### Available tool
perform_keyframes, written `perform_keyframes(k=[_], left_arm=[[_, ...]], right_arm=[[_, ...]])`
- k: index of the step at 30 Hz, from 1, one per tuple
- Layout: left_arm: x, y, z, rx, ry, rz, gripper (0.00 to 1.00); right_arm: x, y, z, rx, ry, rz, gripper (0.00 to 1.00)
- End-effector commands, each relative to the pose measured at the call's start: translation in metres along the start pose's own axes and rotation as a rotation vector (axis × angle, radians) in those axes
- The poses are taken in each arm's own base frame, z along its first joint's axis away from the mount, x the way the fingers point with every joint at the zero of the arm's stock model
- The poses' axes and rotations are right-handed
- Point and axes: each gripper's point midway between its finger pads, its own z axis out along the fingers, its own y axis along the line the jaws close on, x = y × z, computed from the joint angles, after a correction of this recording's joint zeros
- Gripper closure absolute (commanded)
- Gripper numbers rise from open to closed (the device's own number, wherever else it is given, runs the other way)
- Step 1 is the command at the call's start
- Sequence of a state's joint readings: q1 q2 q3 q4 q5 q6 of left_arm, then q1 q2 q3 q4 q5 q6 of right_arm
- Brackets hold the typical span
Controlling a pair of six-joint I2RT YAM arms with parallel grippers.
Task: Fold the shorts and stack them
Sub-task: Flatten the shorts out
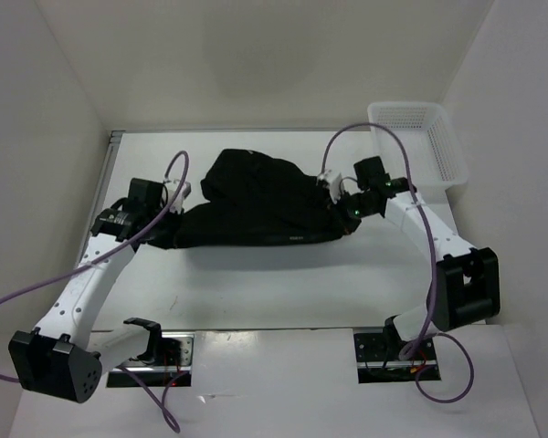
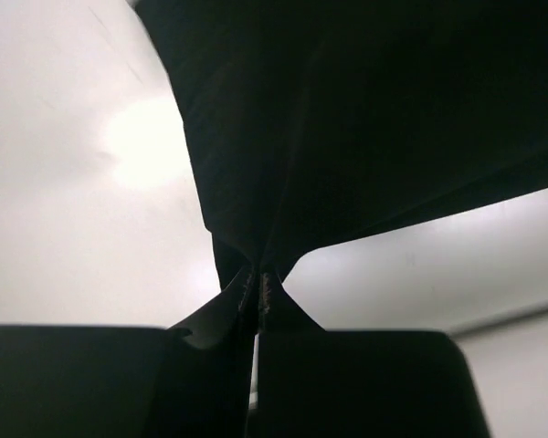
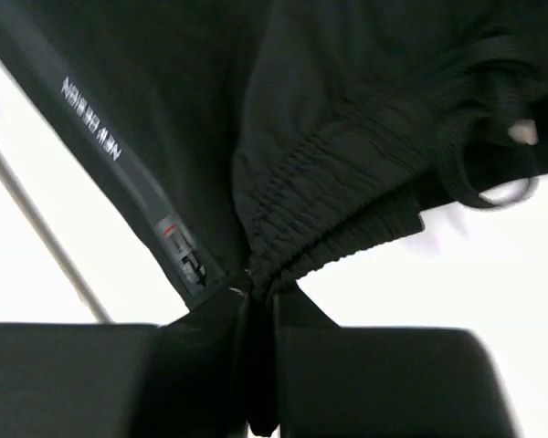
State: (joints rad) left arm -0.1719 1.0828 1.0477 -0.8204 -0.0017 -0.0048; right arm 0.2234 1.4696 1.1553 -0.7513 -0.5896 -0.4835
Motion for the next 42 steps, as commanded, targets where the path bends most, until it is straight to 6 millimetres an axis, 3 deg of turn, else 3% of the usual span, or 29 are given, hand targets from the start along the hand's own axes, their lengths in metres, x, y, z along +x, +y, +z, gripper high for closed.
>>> perform_keyframes(k=[1,3,7,8,9,11,13,15,16,17,19,20,21,22,23,24,27,29,30,31,32,34,35,39,42], left_arm=[[0.063,-0.014,-0.012,0.073,0.206,-0.016,0.98],[0.09,-0.027,-0.02,0.142,0.291,-0.031,0.95],[0.121,-0.036,-0.028,0.184,0.395,-0.048,0.64],[0.121,-0.034,-0.029,0.17,0.387,-0.045,0.61],[0.124,-0.03,-0.03,0.151,0.399,-0.042,0.6],[0.128,-0.027,-0.029,0.132,0.412,-0.038,0.58],[0.128,-0.023,-0.025,0.109,0.423,-0.034,0.56],[0.108,-0.015,-0.018,0.067,0.35,-0.022,0.54],[0.097,-0.01,-0.01,0.043,0.308,-0.016,0.52],[0.066,-0.002,0.006,0.005,0.178,-0.008,0.48],[0.037,0.017,0.025,-0.092,0.077,-0.002,0.46],[0.006,0.022,0.035,-0.117,-0.037,-0.004,0.45],[0.002,0.025,0.05,-0.128,-0.03,-0.004,0.44],[-0.024,0.027,0.054,-0.133,-0.095,-0.006,0.44],[-0.025,0.028,0.072,-0.129,-0.05,-0.004,0.42],[-0.034,0.029,0.079,-0.129,-0.05,-0.004,0.4],[-0.069,0.028,0.105,-0.106,-0.07,-0.004,0.39],[-0.083,0.022,0.129,-0.061,-0.061,-0.002,0.38],[-0.11,0.022,0.129,-0.048,-0.106,-0.001,0.38],[-0.121,0.017,0.135,-0.019,-0.115,0.001,0.36],[-0.118,0.015,0.156,0.003,-0.067,0.0,0.36],[-0.141,0.008,0.164,0.052,-0.076,0.002,0.36],[-0.132,0.005,0.183,0.072,-0.026,-0.001,0.36],[-0.115,-0.007,0.206,0.146,0.05,-0.009,0.36],[-0.082,-0.022,0.218,0.209,0.144,-0.016,0.33]], right_arm=[[0.062,0.025,-0.013,-0.015,0.232,-0.24,0.86],[0.089,0.029,-0.017,-0.028,0.308,-0.255,0.65],[0.116,0.021,-0.027,0.006,0.407,-0.335,0.32],[0.124,0.018,-0.032,0.028,0.443,-0.347,0.18],[0.125,0.014,-0.033,0.034,0.454,-0.375,0.1],[0.128,0.014,-0.036,0.032,0.472,-0.381,0.01],[0.117,0.005,-0.037,0.076,0.457,-0.404,0.01],[0.099,-0.003,-0.034,0.12,0.406,-0.403,0.01],[0.072,-0.013,-0.03,0.181,0.331,-0.377,0.01],[0.056,-0.017,-0.028,0.208,0.279,-0.355,0.03],[0.007,-0.03,-0.019,0.271,0.121,-0.272,0.12],[-0.009,-0.035,-0.016,0.295,0.072,-0.234,0.14],[-0.035,-0.039,-0.017,0.311,0.0,-0.211,0.14],[-0.058,-0.045,-0.014,0.336,-0.079,-0.144,0.14],[-0.065,-0.053,-0.002,0.335,-0.09,-0.099,0.14],[-0.086,-0.062,-0.006,0.37,-0.139,-0.079,0.14],[-0.114,-0.089,0.009,0.429,-0.201,0.006,0.14],[-0.12,-0.111,0.013,0.514,-0.21,0.032,0.17],[-0.113,-0.122,0.026,0.53,-0.181,0.044,0.19],[-0.108,-0.131,0.029,0.568,-0.164,0.053,0.23],[-0.109,-0.137,0.032,0.583,-0.156,0.04,0.25],[-0.094,-0.146,0.046,0.578,-0.113,0.06,0.29],[-0.089,-0.152,0.048,0.571,-0.109,0.082,0.29],[-0.068,-0.163,0.055,0.555,-0.068,0.12,0.3],[-0.047,-0.165,0.072,0.516,-0.019,0.157,0.3]])
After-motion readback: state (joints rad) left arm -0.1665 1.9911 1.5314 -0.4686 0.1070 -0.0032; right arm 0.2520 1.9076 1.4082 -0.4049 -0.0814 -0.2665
